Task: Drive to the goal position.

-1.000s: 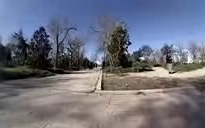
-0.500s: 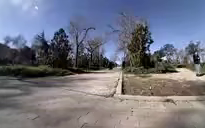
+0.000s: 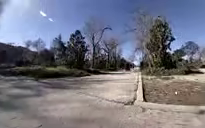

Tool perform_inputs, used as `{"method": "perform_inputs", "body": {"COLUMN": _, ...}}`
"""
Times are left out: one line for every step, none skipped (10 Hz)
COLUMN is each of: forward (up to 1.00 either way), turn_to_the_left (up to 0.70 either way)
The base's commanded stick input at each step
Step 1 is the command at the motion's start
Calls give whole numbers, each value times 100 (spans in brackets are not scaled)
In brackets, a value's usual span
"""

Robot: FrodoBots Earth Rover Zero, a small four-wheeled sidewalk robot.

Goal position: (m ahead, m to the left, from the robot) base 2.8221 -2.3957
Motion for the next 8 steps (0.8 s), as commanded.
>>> {"method": "perform_inputs", "body": {"forward": 100, "turn_to_the_left": -40}}
{"method": "perform_inputs", "body": {"forward": 100, "turn_to_the_left": -40}}
{"method": "perform_inputs", "body": {"forward": 100, "turn_to_the_left": -40}}
{"method": "perform_inputs", "body": {"forward": 100, "turn_to_the_left": -40}}
{"method": "perform_inputs", "body": {"forward": 100, "turn_to_the_left": -40}}
{"method": "perform_inputs", "body": {"forward": 100, "turn_to_the_left": -40}}
{"method": "perform_inputs", "body": {"forward": 100, "turn_to_the_left": -40}}
{"method": "perform_inputs", "body": {"forward": 100, "turn_to_the_left": -40}}
